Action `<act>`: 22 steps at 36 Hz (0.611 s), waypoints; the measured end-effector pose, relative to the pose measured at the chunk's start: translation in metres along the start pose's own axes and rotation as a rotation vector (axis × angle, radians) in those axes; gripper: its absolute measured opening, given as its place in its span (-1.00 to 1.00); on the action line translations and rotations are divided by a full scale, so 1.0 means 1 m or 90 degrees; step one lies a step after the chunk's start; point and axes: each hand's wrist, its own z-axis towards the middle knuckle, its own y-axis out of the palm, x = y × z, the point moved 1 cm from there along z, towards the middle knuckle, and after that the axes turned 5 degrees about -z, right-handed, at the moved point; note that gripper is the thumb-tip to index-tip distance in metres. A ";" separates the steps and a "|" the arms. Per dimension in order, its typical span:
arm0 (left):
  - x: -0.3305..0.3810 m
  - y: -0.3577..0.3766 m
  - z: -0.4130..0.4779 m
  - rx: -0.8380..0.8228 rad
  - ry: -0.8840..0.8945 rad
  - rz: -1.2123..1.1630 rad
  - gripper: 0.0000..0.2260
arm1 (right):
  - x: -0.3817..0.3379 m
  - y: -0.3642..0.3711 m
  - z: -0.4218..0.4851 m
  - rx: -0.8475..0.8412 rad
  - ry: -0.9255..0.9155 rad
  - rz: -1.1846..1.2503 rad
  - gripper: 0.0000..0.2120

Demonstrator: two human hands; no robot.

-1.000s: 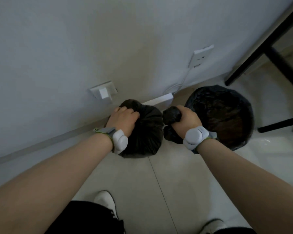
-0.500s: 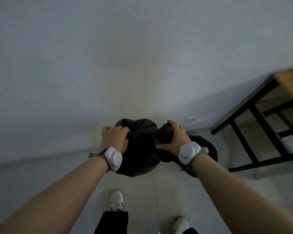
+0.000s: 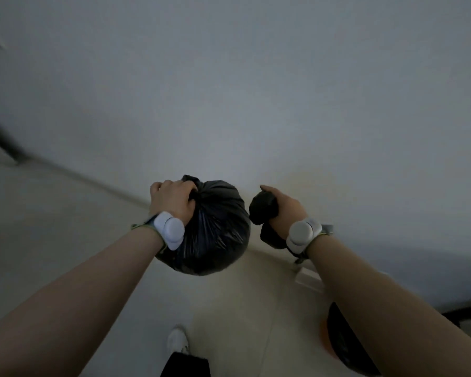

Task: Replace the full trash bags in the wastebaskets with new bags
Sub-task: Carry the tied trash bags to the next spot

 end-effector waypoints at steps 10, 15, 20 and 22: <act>-0.178 -0.051 -0.039 0.061 -0.195 -0.034 -0.82 | -0.170 0.078 0.081 -0.052 -0.124 -0.048 -0.70; -0.307 -0.081 -0.073 0.124 -0.288 -0.122 -0.82 | -0.303 0.155 0.137 -0.090 -0.211 -0.087 -0.75; -0.383 -0.104 -0.088 0.154 -0.344 -0.171 -0.82 | -0.387 0.211 0.158 -0.120 -0.275 -0.056 -0.76; -0.403 -0.109 -0.092 0.170 -0.352 -0.170 -0.82 | -0.406 0.226 0.160 -0.137 -0.295 -0.048 -0.77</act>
